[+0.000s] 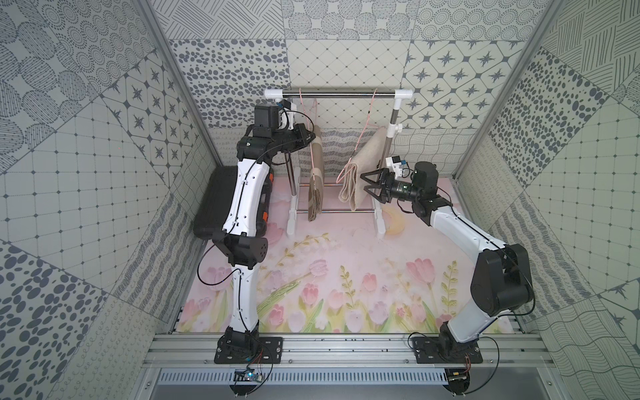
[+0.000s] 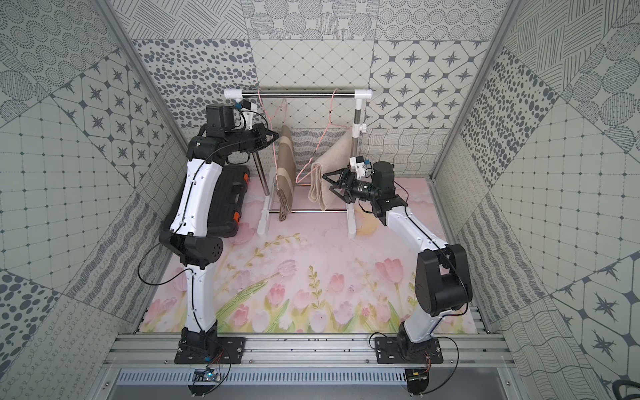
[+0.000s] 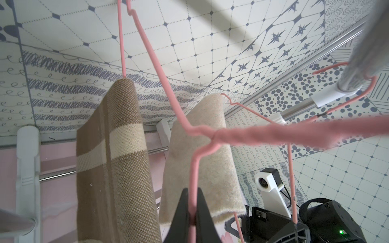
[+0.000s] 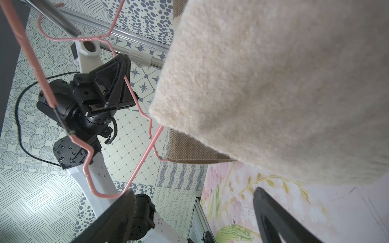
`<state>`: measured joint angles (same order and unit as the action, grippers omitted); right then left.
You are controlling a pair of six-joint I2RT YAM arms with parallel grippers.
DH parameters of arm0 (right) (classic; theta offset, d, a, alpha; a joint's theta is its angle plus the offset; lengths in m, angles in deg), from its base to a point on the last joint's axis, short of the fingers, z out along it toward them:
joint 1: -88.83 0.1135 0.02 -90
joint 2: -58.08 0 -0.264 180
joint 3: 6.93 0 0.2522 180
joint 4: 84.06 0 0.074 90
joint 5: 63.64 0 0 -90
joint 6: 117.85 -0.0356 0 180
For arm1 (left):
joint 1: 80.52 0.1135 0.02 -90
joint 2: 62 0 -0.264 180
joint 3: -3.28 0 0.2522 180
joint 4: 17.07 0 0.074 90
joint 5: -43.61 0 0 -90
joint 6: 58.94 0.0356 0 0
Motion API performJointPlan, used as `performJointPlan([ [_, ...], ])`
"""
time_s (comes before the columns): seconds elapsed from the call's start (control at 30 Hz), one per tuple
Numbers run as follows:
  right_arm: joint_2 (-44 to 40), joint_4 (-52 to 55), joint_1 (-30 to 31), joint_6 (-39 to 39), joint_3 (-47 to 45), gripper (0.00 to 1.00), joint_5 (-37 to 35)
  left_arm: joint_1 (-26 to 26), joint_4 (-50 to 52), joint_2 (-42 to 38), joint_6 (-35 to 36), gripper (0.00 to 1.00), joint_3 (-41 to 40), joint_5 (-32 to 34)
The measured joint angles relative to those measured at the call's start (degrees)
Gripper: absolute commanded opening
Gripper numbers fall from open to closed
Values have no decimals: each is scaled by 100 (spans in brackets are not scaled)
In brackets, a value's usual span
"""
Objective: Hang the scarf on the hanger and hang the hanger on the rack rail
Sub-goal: Place the hanger at the clothesline, then reset both arms
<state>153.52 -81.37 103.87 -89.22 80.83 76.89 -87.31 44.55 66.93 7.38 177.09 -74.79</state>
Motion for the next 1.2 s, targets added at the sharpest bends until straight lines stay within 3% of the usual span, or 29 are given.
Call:
performJointPlan([
  [0.17,-26,-118,35,-96,-275,94,2,-11,175,-166,96,2,-129,120],
  [0.27,-48,-85,35,-87,-332,97,0,-17,291,-258,184,45,-190,195],
  [0.33,-94,2,35,7,-328,97,-2,-26,417,-354,205,62,-264,216],
  [0.4,-162,201,35,155,-302,97,-4,-37,520,-468,258,94,-358,247],
  [0.43,-184,319,35,229,-254,97,-4,-42,560,-527,275,98,-409,260],
  [0.7,-490,1228,-28,964,129,97,-144,-42,684,-1209,424,99,-1091,424],
  [0.93,-922,2566,-199,2002,177,97,-693,4,503,-2715,546,99,-2916,538],
  [1.07,-1263,3554,-262,2857,227,97,-1596,76,319,-3871,570,99,-4363,741],
  [1.2,-1998,4017,-280,3628,-46,97,-3327,94,-74,-5195,577,99,-6194,1172],
])
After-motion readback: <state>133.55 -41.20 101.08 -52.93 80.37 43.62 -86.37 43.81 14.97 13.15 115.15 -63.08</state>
